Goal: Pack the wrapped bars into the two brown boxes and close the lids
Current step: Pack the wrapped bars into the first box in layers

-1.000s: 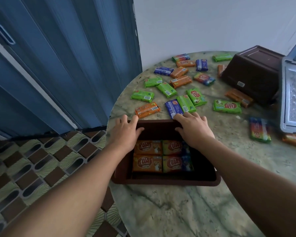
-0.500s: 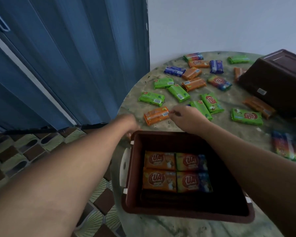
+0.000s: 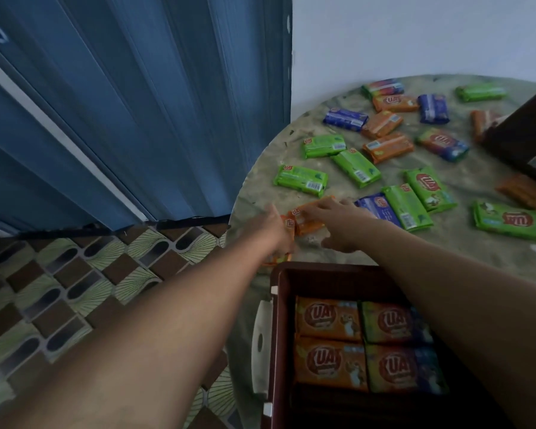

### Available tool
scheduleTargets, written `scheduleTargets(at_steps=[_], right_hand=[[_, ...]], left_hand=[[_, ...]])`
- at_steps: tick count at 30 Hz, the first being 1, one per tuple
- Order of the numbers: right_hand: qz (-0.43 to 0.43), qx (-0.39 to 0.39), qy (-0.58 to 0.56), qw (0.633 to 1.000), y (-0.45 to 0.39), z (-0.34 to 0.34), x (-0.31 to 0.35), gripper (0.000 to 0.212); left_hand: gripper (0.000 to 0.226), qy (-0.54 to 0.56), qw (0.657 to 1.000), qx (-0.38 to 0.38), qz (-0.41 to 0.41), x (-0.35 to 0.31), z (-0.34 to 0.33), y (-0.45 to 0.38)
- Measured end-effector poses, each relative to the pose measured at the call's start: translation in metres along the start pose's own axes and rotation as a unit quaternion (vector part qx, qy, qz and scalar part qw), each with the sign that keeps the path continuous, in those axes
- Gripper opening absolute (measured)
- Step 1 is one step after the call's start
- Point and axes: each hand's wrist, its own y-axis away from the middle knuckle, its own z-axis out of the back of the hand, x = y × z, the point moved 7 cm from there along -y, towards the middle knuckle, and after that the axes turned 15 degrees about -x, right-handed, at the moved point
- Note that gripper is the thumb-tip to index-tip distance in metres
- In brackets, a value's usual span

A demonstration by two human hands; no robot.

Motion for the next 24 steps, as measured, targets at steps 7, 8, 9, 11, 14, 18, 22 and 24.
scheduleTargets(at_steps=[7, 8, 9, 11, 14, 18, 22, 24], right_hand=[[-0.089, -0.015, 0.033, 0.995, -0.008, -0.004, -0.007, 0.069], [-0.095, -0.017, 0.018, 0.995, -0.008, -0.005, -0.007, 0.072], [-0.099, -0.02, 0.008, 0.995, -0.008, -0.004, -0.008, 0.075], [-0.112, -0.023, -0.018, 0.993, -0.006, -0.003, -0.01, 0.081], [-0.121, -0.042, -0.061, 0.99, 0.002, 0.003, -0.012, 0.086], [-0.123, -0.095, -0.079, 0.985, 0.024, 0.027, -0.015, 0.085], [-0.131, -0.152, -0.114, 0.973, 0.054, 0.056, -0.015, 0.075], [-0.132, -0.184, -0.117, 0.967, 0.073, 0.07, -0.018, 0.073]], left_hand=[[0.096, 0.01, 0.998, -0.052, -0.035, 0.004, -0.001, -0.015], [0.092, 0.011, 0.998, -0.049, -0.037, 0.003, -0.004, -0.017], [0.088, 0.016, 0.998, -0.049, -0.038, 0.001, -0.004, -0.018], [0.086, 0.026, 0.997, -0.061, -0.045, -0.002, -0.001, -0.018], [0.09, 0.055, 0.991, -0.106, -0.057, -0.007, 0.011, -0.012], [0.088, 0.092, 0.98, -0.156, -0.086, -0.011, 0.029, -0.001], [0.102, 0.098, 0.961, -0.227, -0.121, -0.023, 0.064, 0.021], [0.099, 0.103, 0.95, -0.256, -0.149, -0.031, 0.08, 0.04]])
